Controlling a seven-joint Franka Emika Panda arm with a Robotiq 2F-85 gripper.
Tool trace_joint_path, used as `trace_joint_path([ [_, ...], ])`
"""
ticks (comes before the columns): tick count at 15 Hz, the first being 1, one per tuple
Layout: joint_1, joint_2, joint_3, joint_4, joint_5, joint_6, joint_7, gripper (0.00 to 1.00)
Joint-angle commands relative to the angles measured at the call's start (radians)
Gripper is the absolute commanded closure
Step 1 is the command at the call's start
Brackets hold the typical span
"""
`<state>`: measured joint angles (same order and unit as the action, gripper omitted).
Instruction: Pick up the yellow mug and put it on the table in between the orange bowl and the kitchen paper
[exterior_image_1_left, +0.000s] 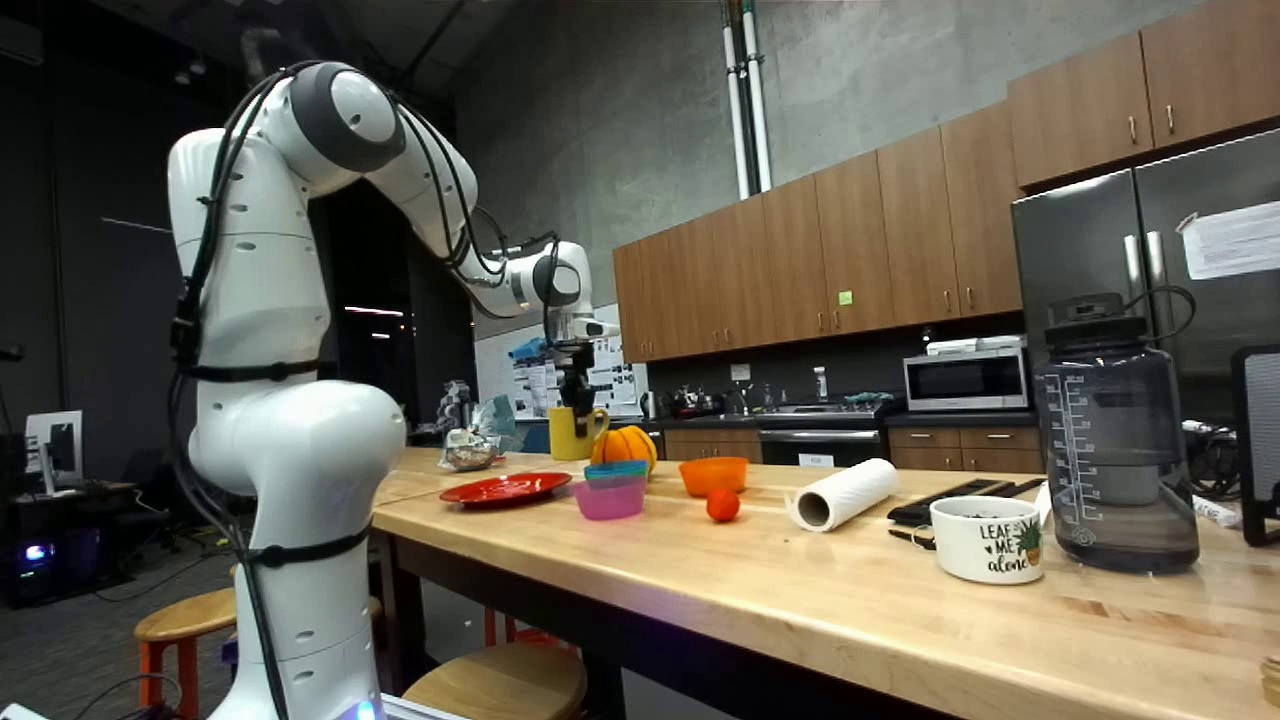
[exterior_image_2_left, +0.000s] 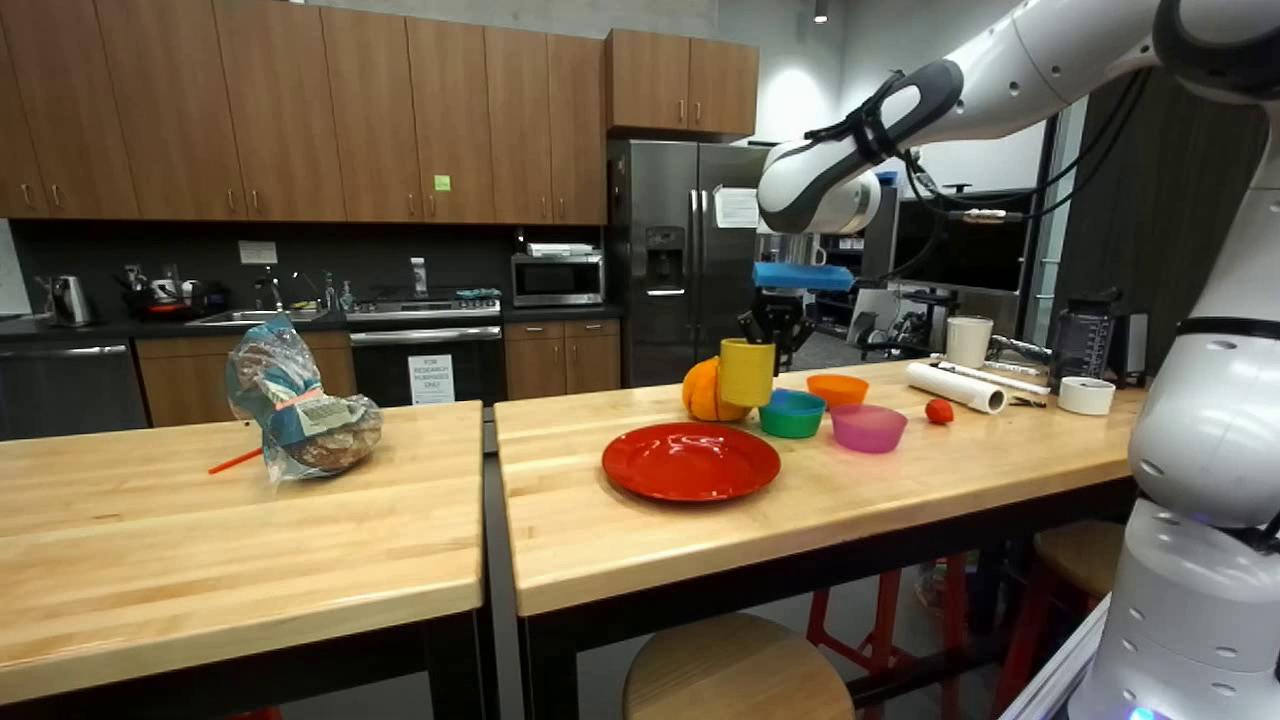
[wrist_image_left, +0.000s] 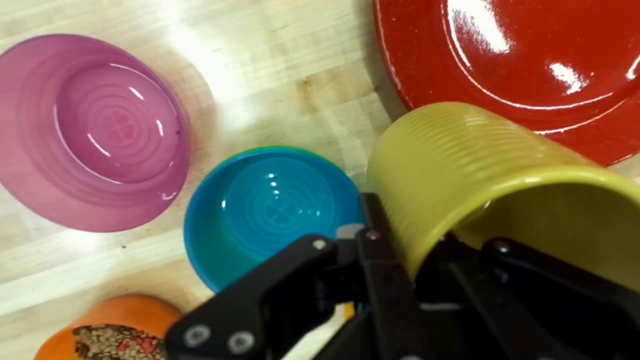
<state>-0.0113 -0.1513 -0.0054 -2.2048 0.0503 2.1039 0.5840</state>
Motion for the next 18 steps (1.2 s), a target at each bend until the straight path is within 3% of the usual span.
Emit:
trace_joint_path([
  [1, -0.040, -0.085, -0.026, -0.036, 0.022, -0.011, -0.057, 0.97],
  [18, -0.190, -0.123, -0.151, -0.036, -0.015, -0.067, -0.255, 0.97],
])
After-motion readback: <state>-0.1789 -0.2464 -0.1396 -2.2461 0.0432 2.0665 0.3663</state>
